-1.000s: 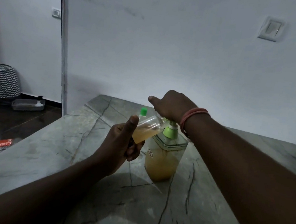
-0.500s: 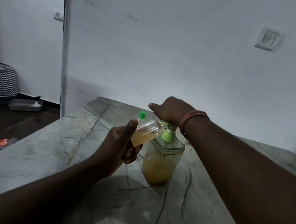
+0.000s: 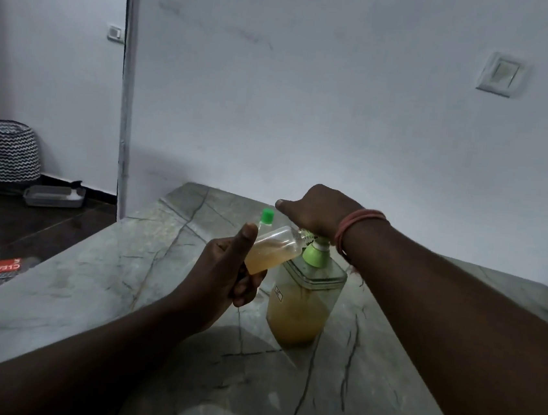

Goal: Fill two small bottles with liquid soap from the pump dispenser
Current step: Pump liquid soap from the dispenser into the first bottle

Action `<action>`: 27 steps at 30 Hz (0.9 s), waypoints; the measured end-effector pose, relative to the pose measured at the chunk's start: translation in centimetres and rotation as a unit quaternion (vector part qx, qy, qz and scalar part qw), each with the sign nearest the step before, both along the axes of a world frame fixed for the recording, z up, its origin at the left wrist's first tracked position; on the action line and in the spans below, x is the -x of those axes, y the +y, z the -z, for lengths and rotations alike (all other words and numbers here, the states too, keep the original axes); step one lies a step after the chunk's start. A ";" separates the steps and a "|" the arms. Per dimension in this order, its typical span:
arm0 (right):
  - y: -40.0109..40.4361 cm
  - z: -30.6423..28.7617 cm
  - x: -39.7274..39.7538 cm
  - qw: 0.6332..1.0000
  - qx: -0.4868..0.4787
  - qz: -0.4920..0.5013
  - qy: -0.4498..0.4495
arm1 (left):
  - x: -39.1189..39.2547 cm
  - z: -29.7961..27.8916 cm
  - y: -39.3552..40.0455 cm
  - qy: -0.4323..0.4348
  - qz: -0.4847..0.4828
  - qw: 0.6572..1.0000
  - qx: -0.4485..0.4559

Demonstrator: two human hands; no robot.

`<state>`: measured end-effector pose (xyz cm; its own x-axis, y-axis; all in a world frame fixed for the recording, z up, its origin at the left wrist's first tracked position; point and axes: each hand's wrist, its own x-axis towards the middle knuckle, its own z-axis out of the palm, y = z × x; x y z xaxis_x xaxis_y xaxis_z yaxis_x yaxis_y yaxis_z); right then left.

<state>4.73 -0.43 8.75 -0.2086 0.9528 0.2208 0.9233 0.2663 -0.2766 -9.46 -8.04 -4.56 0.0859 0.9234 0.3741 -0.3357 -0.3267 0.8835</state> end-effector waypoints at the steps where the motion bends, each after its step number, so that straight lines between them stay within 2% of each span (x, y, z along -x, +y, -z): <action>1: 0.1 0.0 0.1 1.000 -0.012 -0.003 -0.009 | -0.1 0.0 0.0 -0.001 -0.001 1.000 0.000; 7: 0.2 0.9 -0.8 0.996 0.016 -0.024 0.082 | 0.0 0.2 0.3 -0.009 0.003 1.000 -0.006; 12: 0.0 0.4 -0.8 0.998 0.018 -0.011 0.056 | -0.2 -0.2 0.2 0.002 -0.001 1.000 -0.005; 16: 0.1 -0.4 0.0 0.998 0.010 -0.009 -0.053 | -0.1 -0.2 0.0 0.002 -0.002 1.000 -0.002; 17: 0.1 -0.4 0.1 0.999 -0.002 -0.011 -0.051 | -0.1 -0.1 0.0 0.000 0.000 1.000 -0.002; 20: 0.5 0.5 -0.2 0.998 0.004 -0.022 0.055 | 0.0 -0.1 0.0 -0.001 -0.001 1.000 -0.001; 22: 0.4 1.0 -0.5 0.996 0.023 -0.011 0.089 | 0.0 0.0 -0.1 -0.005 0.004 1.000 0.000; 27: 0.0 0.3 -0.7 0.999 0.034 -0.001 0.033 | -0.3 -0.3 -0.1 -0.016 0.015 1.000 -0.007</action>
